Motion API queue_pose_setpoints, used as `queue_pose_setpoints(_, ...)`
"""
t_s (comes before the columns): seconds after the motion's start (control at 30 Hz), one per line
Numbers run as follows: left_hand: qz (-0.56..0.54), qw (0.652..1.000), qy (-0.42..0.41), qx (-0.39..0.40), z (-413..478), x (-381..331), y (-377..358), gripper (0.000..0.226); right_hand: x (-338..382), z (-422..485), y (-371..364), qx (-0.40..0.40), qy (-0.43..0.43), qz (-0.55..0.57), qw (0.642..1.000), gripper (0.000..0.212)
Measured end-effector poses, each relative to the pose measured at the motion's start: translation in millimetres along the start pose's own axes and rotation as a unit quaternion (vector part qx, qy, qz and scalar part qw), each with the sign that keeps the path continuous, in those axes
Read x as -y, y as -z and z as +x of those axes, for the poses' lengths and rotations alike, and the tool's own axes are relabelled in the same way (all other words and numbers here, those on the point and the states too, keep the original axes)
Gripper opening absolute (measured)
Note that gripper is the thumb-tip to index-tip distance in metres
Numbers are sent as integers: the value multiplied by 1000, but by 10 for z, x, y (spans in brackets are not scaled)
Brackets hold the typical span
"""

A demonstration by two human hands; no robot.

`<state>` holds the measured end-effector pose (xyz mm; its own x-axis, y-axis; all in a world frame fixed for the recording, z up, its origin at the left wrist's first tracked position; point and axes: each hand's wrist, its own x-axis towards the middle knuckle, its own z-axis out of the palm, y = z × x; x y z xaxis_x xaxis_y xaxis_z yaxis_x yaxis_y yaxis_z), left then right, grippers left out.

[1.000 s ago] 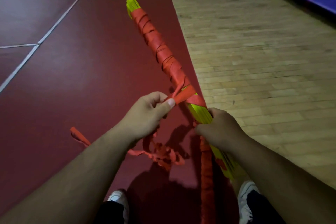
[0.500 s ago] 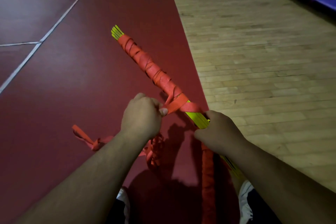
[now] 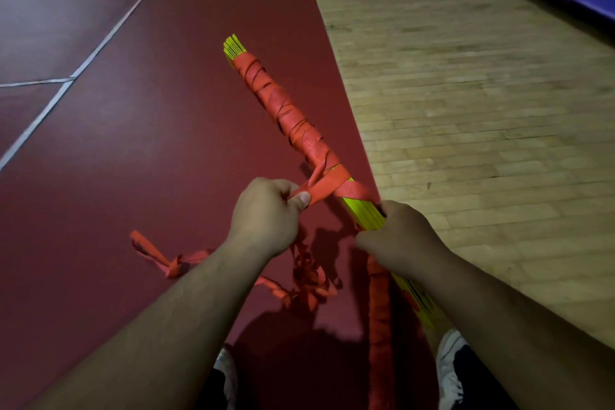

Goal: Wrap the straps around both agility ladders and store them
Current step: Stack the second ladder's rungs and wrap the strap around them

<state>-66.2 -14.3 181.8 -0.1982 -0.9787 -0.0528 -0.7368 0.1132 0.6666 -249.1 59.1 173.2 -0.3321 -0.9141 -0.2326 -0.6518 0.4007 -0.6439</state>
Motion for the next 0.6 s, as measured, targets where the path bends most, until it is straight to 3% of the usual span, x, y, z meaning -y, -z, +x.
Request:
queue_pose_setpoints(0.2, 9, 1000, 5, 11, -22, -19, -60, 35, -5, -17, 7, 13, 0, -9, 1000, 17)
queue_pose_setpoints(0.43, -59, 998, 3, 6, -52, -56, -91, 28, 58, -30, 23, 6, 7, 14, 1000, 13)
queue_pose_setpoints(0.53, -132, 991, -6, 17, -94, -89, -92, 15, 60, -25, 47, -1, 7, 20, 1000, 12)
queue_pose_setpoints(0.6, -118, 992, -47, 18, -117, -108, -54, 24, 46, -8, 83, -11, 11, 20, 1000, 13)
